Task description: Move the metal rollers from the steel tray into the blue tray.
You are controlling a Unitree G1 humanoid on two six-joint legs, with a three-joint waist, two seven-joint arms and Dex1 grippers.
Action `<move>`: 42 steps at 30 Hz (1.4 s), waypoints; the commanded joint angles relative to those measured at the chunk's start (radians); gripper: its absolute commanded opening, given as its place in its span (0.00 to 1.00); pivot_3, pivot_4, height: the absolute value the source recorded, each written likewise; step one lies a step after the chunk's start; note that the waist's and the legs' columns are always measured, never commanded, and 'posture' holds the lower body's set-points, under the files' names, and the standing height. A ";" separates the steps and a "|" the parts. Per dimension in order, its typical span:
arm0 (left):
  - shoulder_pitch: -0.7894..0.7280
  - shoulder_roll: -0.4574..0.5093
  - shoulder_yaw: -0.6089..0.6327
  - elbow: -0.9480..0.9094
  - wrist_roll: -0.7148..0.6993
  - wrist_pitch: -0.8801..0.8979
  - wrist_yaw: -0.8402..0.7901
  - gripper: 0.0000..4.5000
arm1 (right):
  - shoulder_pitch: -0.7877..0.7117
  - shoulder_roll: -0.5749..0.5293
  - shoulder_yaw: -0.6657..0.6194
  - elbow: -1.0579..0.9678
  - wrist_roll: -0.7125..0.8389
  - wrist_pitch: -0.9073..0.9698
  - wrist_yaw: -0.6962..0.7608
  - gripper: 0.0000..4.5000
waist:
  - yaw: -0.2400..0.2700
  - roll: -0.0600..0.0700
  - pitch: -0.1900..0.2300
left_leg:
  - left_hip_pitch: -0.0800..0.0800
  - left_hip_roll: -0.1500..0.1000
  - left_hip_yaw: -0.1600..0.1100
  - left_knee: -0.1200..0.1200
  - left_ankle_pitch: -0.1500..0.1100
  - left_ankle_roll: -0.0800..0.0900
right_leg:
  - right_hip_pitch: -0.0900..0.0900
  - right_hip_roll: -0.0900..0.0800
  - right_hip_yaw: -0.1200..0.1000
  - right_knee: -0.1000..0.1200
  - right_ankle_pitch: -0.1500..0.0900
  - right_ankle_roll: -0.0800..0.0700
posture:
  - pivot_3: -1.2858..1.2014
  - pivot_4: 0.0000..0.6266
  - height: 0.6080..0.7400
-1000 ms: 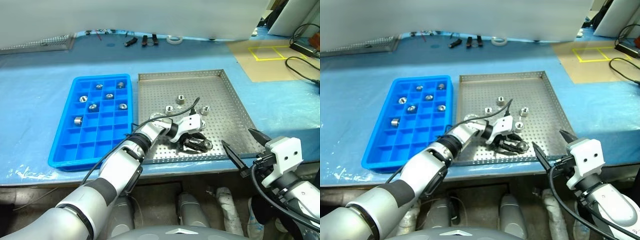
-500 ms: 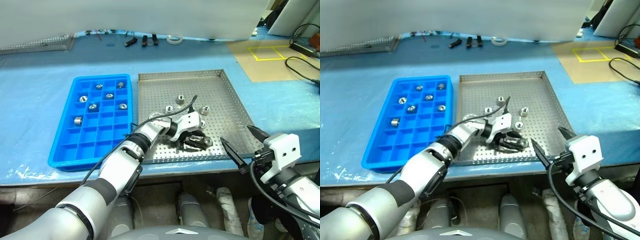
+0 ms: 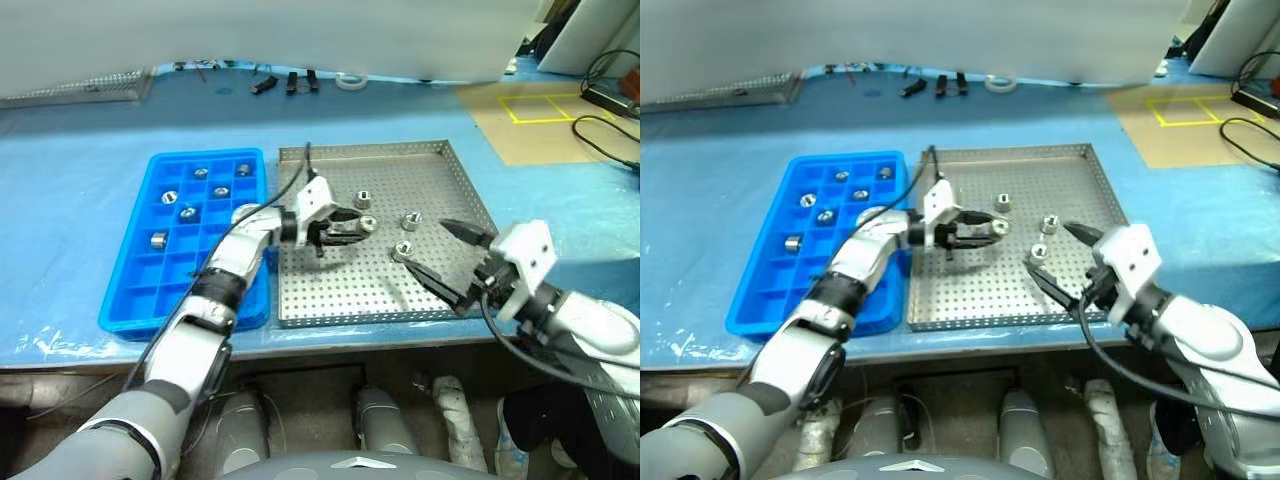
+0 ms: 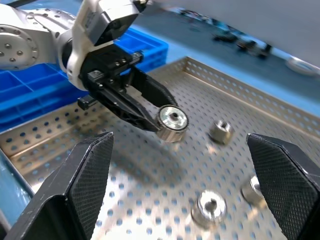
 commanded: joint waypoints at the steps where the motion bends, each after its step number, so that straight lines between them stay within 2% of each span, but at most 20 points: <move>1: 0.104 0.064 0.052 -0.278 -0.046 0.124 0.089 0.37 | -0.144 0.004 0.115 0.117 0.001 -0.055 0.108 1.00 | 0.024 0.000 0.000 | 0.000 0.001 -0.001 0.000 0.000 0.000 | 0.001 0.000 -0.001 0.000 0.000 0.000 | 0.53 0.24 1.00; 6: 0.247 0.123 0.129 -0.620 -0.101 0.328 0.240 0.37 | -0.348 0.077 0.274 0.283 -0.032 -0.124 0.220 1.00 | 0.088 0.000 0.000 | -0.003 0.001 -0.002 0.001 0.001 -0.001 | 0.000 0.000 -0.005 0.000 0.000 0.000 | 0.59 0.24 1.00; 9: 0.329 0.145 0.169 -0.761 -0.114 0.407 0.329 0.37 | -0.439 0.130 0.337 0.379 -0.054 -0.168 0.276 1.00 | 0.122 0.000 0.000 | -0.004 0.002 -0.003 0.001 0.001 -0.001 | 0.000 0.000 -0.008 0.001 0.000 -0.001 | 0.64 0.24 1.00; 14: 0.457 0.154 0.220 -0.857 -0.051 0.441 0.516 0.37 | -0.536 0.200 0.386 0.510 -0.086 -0.241 0.343 1.00 | 0.168 0.000 0.000 | -0.005 0.002 -0.005 0.002 0.002 -0.002 | 0.001 0.000 -0.011 0.002 -0.001 -0.001 | 0.68 0.24 1.00; 19: 0.599 0.164 0.291 -0.937 -0.051 0.470 0.621 0.37 | -0.574 0.227 0.393 0.566 -0.102 -0.268 0.380 1.00 | 0.200 0.000 0.000 | -0.007 0.004 -0.008 0.002 0.003 -0.004 | 0.001 0.000 -0.013 0.002 -0.001 -0.001 | 0.69 0.24 1.00; 24: 0.718 0.169 0.328 -1.019 -0.085 0.506 0.660 0.37 | -0.576 0.237 0.392 0.567 -0.113 -0.270 0.389 1.00 | 0.224 0.000 0.000 | -0.008 0.006 -0.010 0.002 0.003 -0.005 | 0.001 0.000 -0.016 0.002 -0.001 -0.001 | 0.69 0.24 1.00; 28: 0.752 0.186 0.368 -1.044 -0.113 0.544 0.680 0.37 | -0.563 0.237 0.389 0.556 -0.116 -0.267 0.389 1.00 | 0.235 0.000 0.000 | -0.007 0.006 -0.012 0.002 0.004 -0.006 | 0.001 0.001 -0.017 0.003 -0.001 -0.001 | 0.69 0.24 1.00; 33: 0.777 0.248 0.416 -1.046 -0.133 0.558 0.665 0.37 | -0.545 0.231 0.385 0.559 -0.120 -0.274 0.393 1.00 | 0.238 0.000 0.000 | -0.007 0.005 -0.013 0.001 0.004 -0.007 | 0.001 0.001 -0.017 0.004 -0.001 -0.001 | 0.69 0.24 1.00; 42: 0.881 0.345 0.419 -1.074 -0.178 0.566 0.596 0.37 | -0.521 0.232 0.383 0.579 -0.133 -0.295 0.398 1.00 | 0.238 0.000 0.000 | -0.007 0.005 -0.013 -0.001 0.004 -0.008 | 0.000 0.001 -0.017 0.004 -0.001 -0.001 | 0.69 0.24 1.00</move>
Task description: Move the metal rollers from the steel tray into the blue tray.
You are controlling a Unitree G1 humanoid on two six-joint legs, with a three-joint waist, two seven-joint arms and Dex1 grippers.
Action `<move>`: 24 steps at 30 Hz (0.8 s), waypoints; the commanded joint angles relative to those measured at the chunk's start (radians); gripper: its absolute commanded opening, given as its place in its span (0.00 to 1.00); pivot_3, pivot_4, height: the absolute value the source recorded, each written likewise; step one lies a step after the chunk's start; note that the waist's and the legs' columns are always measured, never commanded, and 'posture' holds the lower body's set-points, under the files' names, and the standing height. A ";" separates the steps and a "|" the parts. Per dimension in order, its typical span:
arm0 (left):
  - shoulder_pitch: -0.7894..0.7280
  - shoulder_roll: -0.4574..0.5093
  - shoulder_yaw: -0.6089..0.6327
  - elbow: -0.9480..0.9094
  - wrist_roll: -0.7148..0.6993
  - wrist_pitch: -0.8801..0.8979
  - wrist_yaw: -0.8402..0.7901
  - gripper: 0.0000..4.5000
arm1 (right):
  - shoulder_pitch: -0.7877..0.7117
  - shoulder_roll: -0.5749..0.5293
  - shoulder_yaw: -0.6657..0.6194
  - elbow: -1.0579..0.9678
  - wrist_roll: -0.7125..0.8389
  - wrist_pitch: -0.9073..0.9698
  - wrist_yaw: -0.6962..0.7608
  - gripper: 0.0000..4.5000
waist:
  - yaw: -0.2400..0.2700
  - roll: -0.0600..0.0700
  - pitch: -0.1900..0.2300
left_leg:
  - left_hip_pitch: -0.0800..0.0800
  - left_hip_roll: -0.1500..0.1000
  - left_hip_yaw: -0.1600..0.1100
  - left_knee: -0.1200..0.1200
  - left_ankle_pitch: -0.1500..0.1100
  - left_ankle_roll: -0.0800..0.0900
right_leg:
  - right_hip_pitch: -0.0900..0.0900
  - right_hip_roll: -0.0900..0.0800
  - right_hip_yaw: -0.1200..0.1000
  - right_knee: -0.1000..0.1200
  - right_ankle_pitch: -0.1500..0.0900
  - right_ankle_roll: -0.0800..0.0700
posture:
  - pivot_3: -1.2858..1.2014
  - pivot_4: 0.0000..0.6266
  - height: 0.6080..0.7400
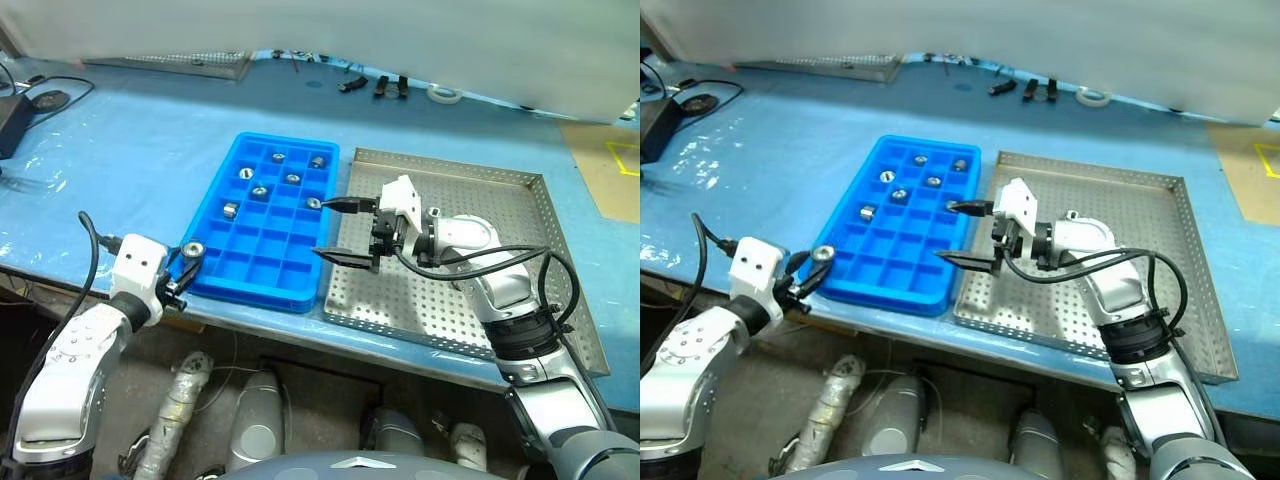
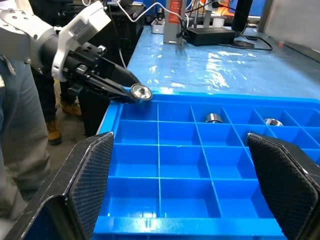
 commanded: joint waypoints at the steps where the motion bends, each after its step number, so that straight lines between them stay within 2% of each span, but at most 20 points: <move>1: 0.009 0.028 0.019 -0.036 -0.018 -0.004 -0.014 0.37 | 0.003 0.002 -0.015 -0.008 0.003 -0.028 0.007 1.00 | 0.000 0.000 0.000 | 0.001 0.000 0.000 -0.001 0.000 0.000 | 0.000 0.000 0.000 0.000 0.000 0.000 | 0.69 0.24 1.00; 7: 0.009 0.050 0.035 -0.013 -0.030 0.003 -0.005 0.37 | 0.011 0.008 -0.015 -0.011 -0.001 -0.033 0.001 1.00 | -0.002 0.000 0.000 | 0.001 0.000 0.000 -0.002 0.000 -0.001 | 0.000 0.000 0.000 0.000 0.000 0.000 | 0.68 0.24 1.00; 8: 0.008 0.057 0.034 -0.008 -0.031 -0.005 -0.012 0.53 | 0.012 0.008 -0.016 -0.011 -0.001 -0.033 0.001 1.00 | -0.002 0.000 0.000 | 0.001 0.000 0.000 -0.002 0.000 -0.001 | 0.000 0.000 0.000 0.000 0.000 0.000 | 0.68 0.24 1.00; 12: -0.045 0.057 0.024 0.026 -0.025 -0.035 0.004 0.80 | 0.018 0.004 -0.022 -0.025 -0.001 -0.029 -0.011 1.00 | -0.004 0.000 0.000 | 0.001 0.000 0.000 -0.002 0.001 -0.001 | 0.000 0.000 0.000 0.000 0.000 0.000 | 0.67 0.24 1.00; 16: -0.110 0.049 -0.006 0.050 -0.039 -0.046 -0.005 0.80 | 0.026 -0.004 -0.037 -0.050 0.004 -0.015 -0.034 1.00 | -0.005 0.000 0.000 | 0.001 -0.001 0.000 -0.002 0.001 -0.001 | 0.000 0.000 0.000 0.000 0.000 0.000 | 0.66 0.24 1.00; 21: -0.261 0.012 -0.075 0.094 -0.080 -0.055 -0.020 0.80 | 0.038 -0.016 -0.073 -0.101 0.016 0.019 -0.087 1.00 | -0.011 0.000 0.000 | 0.001 -0.001 0.000 -0.001 0.002 -0.003 | 0.000 0.000 0.000 0.004 0.000 0.000 | 0.64 0.24 1.00; 24: -0.454 -0.062 -0.201 0.229 -0.046 -0.099 -0.025 0.80 | 0.046 -0.014 -0.110 -0.121 -0.001 0.023 -0.156 1.00 | -0.012 0.000 0.000 | 0.002 -0.002 0.000 0.000 0.004 -0.005 | -0.002 0.000 0.001 0.011 -0.001 -0.001 | 0.61 0.24 1.00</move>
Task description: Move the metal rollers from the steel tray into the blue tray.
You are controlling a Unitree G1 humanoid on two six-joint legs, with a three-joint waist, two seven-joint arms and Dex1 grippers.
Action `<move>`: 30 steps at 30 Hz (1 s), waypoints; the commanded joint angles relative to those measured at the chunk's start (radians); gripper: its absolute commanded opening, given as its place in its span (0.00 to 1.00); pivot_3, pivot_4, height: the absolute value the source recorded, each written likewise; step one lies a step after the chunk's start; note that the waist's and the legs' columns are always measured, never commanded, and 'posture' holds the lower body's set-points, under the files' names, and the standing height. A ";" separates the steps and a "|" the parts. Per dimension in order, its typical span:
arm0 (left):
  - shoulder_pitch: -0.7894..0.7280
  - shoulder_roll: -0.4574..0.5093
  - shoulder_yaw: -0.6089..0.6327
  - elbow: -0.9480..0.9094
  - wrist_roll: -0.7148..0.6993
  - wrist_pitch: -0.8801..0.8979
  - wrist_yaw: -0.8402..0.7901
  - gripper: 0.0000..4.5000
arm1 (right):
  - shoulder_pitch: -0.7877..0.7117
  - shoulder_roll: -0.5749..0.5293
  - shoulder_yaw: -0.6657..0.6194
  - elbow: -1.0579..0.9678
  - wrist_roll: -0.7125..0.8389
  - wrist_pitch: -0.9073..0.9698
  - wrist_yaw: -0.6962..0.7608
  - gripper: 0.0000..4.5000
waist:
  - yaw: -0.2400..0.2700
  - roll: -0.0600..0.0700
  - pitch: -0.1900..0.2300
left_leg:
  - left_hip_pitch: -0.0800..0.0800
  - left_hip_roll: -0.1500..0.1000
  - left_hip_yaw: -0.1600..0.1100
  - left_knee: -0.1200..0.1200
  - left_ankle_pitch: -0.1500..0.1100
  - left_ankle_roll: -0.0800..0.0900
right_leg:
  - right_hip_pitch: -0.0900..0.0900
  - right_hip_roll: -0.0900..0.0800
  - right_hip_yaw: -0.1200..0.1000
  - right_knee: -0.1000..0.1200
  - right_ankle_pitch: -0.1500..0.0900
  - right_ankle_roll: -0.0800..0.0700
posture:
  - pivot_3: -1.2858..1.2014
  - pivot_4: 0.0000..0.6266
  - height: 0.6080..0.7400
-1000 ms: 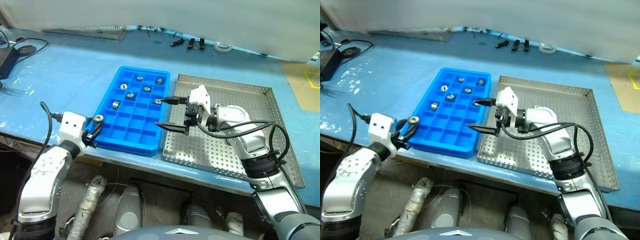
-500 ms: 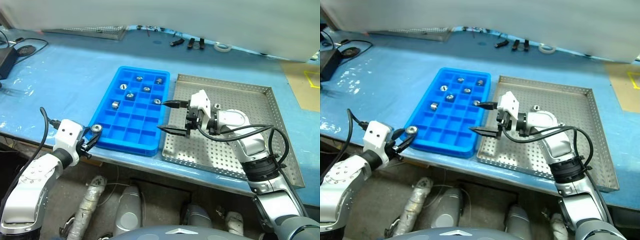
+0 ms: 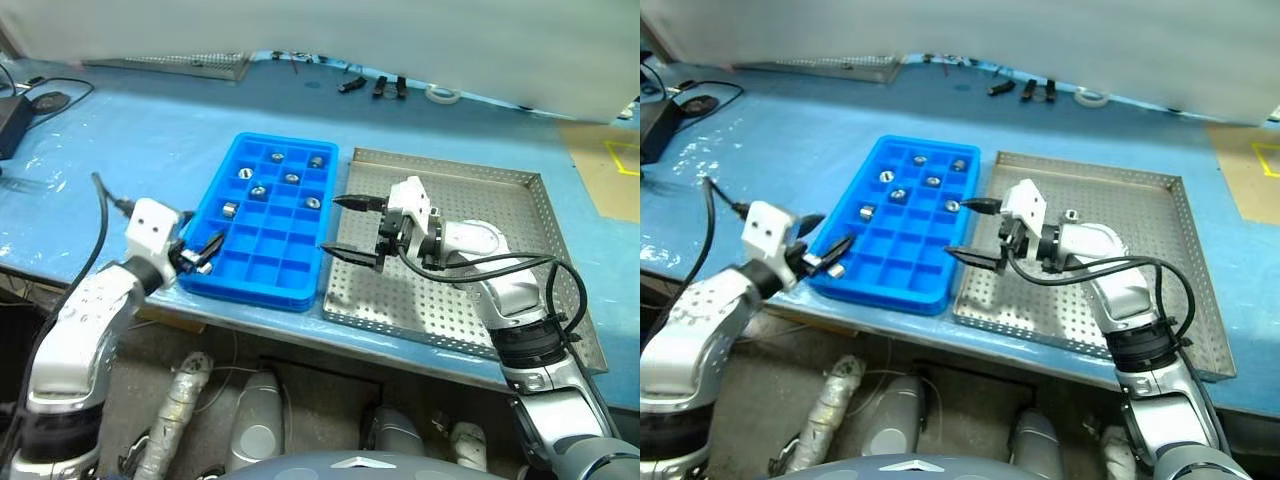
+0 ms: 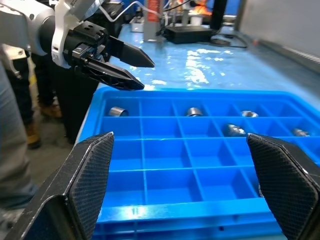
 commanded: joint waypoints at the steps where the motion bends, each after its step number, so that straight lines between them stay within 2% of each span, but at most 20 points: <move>1: -0.179 -0.065 -0.131 0.130 0.035 -0.079 -0.016 0.80 | 0.002 0.000 -0.063 -0.062 0.003 0.009 -0.078 1.00 | -0.001 0.000 0.000 | 0.000 0.000 0.000 0.000 0.000 -0.001 | 0.000 0.000 0.000 0.001 0.000 0.000 | 0.61 0.24 1.00; 7: -0.468 -0.203 -0.298 0.563 0.119 -0.291 -0.125 0.80 | 0.068 -0.033 -0.124 -0.135 -0.007 0.035 -0.169 1.00 | -0.050 0.000 0.000 | 0.001 -0.002 0.000 0.000 0.004 -0.004 | 0.000 -0.001 0.001 0.002 0.002 0.002 | 0.53 0.24 1.00; 10: -0.624 -0.293 -0.358 0.864 0.162 -0.423 -0.202 0.80 | 0.151 -0.057 -0.183 -0.213 -0.012 0.062 -0.237 1.00 | -0.076 -0.001 0.000 | 0.000 -0.002 0.000 0.001 0.007 -0.003 | 0.000 -0.001 0.000 0.002 0.002 0.001 | 0.50 0.24 1.00; 14: -0.781 -0.388 -0.376 1.207 0.220 -0.569 -0.238 0.80 | 0.263 -0.067 -0.241 -0.342 -0.010 0.113 -0.323 1.00 | -0.112 -0.001 0.000 | -0.002 -0.004 0.000 0.002 0.006 -0.001 | 0.000 -0.001 0.001 0.001 0.003 0.005 | 0.45 0.24 1.00; 18: -0.893 -0.473 -0.374 1.470 0.272 -0.659 -0.206 0.80 | 0.383 -0.053 -0.286 -0.481 -0.003 0.168 -0.412 1.00 | -0.152 0.000 0.000 | -0.001 -0.003 0.001 0.000 0.006 0.000 | 0.000 -0.001 0.001 0.000 0.003 0.005 | 0.41 0.24 1.00; 24: -0.936 -0.528 -0.375 1.631 0.345 -0.710 -0.168 0.80 | 0.467 -0.035 -0.318 -0.590 -0.004 0.224 -0.501 1.00 | -0.194 -0.001 0.000 | 0.000 -0.004 0.002 0.001 0.003 0.004 | 0.001 -0.002 0.002 -0.003 0.000 0.003 | 0.38 0.24 1.00; 30: -0.958 -0.553 -0.366 1.691 0.404 -0.701 -0.055 0.80 | 0.501 -0.033 -0.330 -0.599 -0.014 0.219 -0.530 1.00 | -0.198 -0.001 0.000 | 0.001 -0.004 0.002 0.001 0.003 0.004 | 0.002 -0.002 0.003 -0.003 -0.003 0.009 | 0.37 0.24 1.00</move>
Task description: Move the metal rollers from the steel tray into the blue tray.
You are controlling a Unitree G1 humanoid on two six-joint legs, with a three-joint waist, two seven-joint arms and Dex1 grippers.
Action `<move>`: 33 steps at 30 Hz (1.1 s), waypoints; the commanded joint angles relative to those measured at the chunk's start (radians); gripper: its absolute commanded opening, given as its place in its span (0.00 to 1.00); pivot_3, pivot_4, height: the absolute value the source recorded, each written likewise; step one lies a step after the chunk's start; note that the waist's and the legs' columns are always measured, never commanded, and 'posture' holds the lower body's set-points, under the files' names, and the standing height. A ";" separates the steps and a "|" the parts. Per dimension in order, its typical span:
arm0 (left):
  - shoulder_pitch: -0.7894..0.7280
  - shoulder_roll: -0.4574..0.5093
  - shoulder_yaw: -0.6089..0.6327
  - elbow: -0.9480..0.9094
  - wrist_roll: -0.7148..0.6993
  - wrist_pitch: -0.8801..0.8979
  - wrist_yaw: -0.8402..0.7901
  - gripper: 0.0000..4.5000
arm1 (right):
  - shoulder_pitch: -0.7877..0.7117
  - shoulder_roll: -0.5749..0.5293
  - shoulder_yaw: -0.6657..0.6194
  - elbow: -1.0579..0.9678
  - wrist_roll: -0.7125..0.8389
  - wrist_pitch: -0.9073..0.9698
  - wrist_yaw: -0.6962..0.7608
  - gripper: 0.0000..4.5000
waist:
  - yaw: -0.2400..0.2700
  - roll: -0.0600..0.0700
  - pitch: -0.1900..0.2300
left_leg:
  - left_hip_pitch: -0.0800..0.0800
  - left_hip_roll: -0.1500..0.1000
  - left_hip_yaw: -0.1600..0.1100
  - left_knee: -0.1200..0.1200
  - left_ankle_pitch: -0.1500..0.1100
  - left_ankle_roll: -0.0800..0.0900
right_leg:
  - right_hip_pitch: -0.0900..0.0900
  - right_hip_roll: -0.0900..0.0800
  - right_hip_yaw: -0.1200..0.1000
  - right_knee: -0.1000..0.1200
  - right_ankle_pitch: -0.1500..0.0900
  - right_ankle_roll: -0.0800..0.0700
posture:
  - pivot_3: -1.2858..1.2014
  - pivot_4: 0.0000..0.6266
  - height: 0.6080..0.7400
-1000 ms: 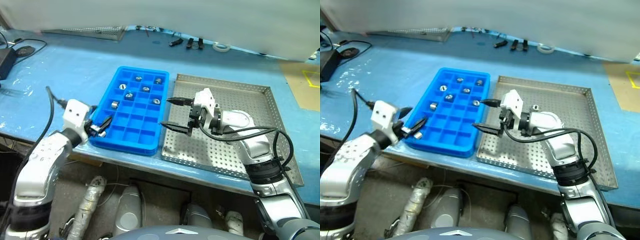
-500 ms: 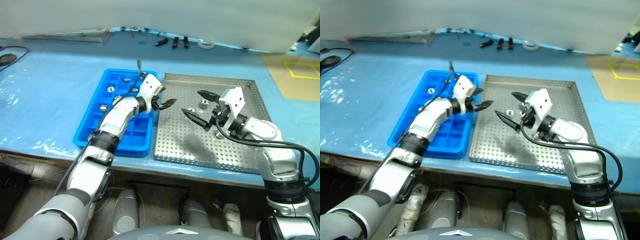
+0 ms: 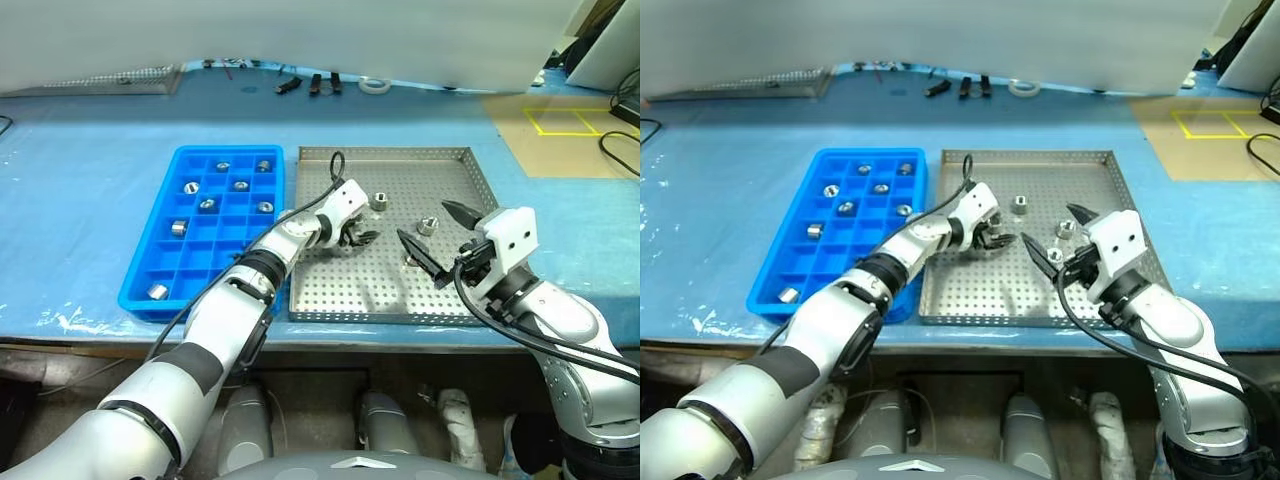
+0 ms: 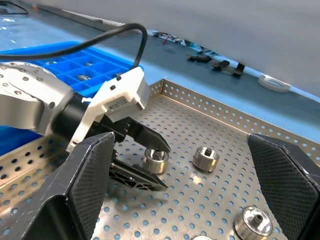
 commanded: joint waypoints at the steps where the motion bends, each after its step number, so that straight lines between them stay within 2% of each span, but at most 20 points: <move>1: -0.039 -0.011 0.017 0.015 0.030 0.004 0.078 0.80 | 0.008 -0.001 -0.030 -0.038 0.001 -0.017 -0.014 1.00 | -0.002 0.000 0.000 | 0.000 0.000 0.000 0.000 0.000 0.000 | 0.000 0.000 0.000 0.000 0.000 -0.001 | 0.37 0.24 1.00; 3: -0.044 -0.012 0.021 0.021 0.041 0.006 0.107 0.80 | 0.019 0.000 -0.032 -0.034 -0.004 -0.027 -0.016 1.00 | -0.004 0.000 0.000 | 0.000 0.000 0.000 0.000 0.000 0.001 | 0.000 0.000 0.000 -0.001 0.003 -0.006 | 0.37 0.24 1.00; 15: -0.021 -0.013 0.024 0.028 0.083 0.019 0.078 0.80 | 0.052 0.013 -0.011 -0.002 -0.023 -0.085 -0.023 1.00 | -0.007 0.000 0.000 | -0.002 0.000 0.004 -0.001 -0.005 0.007 | 0.003 -0.001 0.000 -0.012 0.004 -0.006 | 0.37 0.24 1.00; 18: -0.015 -0.005 0.021 0.026 0.096 0.012 0.088 0.60 | 0.051 0.014 -0.005 0.008 -0.027 -0.095 -0.020 1.00 | -0.008 0.000 0.000 | -0.002 0.000 0.005 -0.002 -0.005 0.008 | 0.003 -0.001 0.000 -0.013 0.004 -0.006 | 0.37 0.24 1.00; 19: -0.013 -0.002 0.021 0.026 0.097 0.008 0.081 0.60 | 0.049 0.015 -0.004 0.010 -0.028 -0.096 -0.019 1.00 | -0.009 0.000 0.000 | -0.002 0.000 0.005 -0.002 -0.005 0.008 | 0.003 -0.001 0.000 -0.013 0.004 -0.006 | 0.37 0.24 1.00; 21: -0.011 0.002 0.027 0.025 0.096 0.005 0.074 0.48 | 0.045 0.015 -0.001 0.017 -0.028 -0.100 -0.017 1.00 | -0.011 0.000 0.000 | -0.002 0.000 0.005 -0.002 -0.005 0.008 | 0.003 -0.001 0.000 -0.013 0.004 -0.006 | 0.37 0.24 1.00; 23: -0.010 0.005 0.032 0.025 0.097 0.008 0.076 0.41 | 0.040 0.017 0.002 0.022 -0.028 -0.104 -0.017 1.00 | -0.013 0.000 0.000 | -0.002 0.000 0.005 -0.002 -0.005 0.008 | 0.003 -0.001 0.000 -0.013 0.004 -0.006 | 0.38 0.24 1.00; 30: 0.011 0.018 0.051 0.005 0.084 -0.028 0.011 0.41 | 0.027 0.014 0.017 0.027 -0.016 -0.103 0.000 1.00 | -0.015 0.000 0.000 | -0.001 0.000 0.005 -0.003 -0.005 0.008 | 0.003 -0.001 0.000 -0.014 0.004 -0.006 | 0.38 0.24 1.00; 33: 0.021 0.036 0.094 -0.049 0.024 -0.057 -0.105 0.41 | 0.014 0.007 0.024 0.024 0.004 -0.091 0.024 1.00 | -0.015 0.000 0.000 | -0.001 0.000 0.005 -0.003 -0.005 0.008 | 0.003 -0.001 0.000 -0.014 0.004 -0.006 | 0.39 0.24 1.00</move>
